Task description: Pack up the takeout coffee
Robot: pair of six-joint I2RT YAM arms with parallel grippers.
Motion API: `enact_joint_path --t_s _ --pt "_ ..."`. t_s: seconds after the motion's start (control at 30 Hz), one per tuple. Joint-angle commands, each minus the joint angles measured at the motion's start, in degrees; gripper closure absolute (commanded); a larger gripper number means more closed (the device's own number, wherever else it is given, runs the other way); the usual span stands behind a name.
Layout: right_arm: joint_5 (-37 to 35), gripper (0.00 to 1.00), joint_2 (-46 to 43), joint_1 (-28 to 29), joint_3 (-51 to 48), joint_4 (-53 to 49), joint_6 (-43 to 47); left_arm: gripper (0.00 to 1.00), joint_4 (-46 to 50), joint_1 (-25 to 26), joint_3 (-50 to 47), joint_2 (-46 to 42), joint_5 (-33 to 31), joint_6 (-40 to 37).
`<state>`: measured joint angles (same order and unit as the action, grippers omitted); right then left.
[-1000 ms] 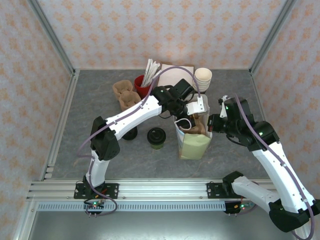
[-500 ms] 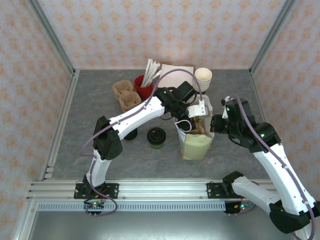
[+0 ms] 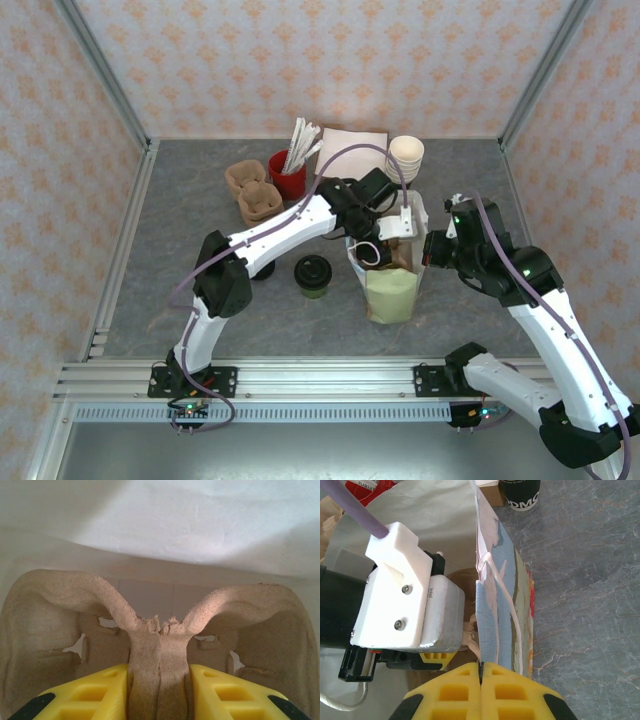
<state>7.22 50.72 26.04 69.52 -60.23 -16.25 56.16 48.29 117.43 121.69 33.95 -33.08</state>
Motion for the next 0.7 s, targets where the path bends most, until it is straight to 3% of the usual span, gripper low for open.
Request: enact_joint_path --t_s 0.0,0.27,0.67 --pt "-1.9 1.00 -1.0 -0.3 -0.1 -0.2 0.9 0.66 2.3 0.9 1.6 1.8 -0.6 -1.1" --pt "-1.9 1.00 -1.3 -0.3 -0.6 -0.7 0.9 0.62 3.3 1.8 3.4 4.1 -0.1 -1.1" --pt "-3.4 1.00 -2.2 -0.4 0.3 -2.2 1.1 0.38 2.3 1.7 4.8 0.6 -0.6 1.5"
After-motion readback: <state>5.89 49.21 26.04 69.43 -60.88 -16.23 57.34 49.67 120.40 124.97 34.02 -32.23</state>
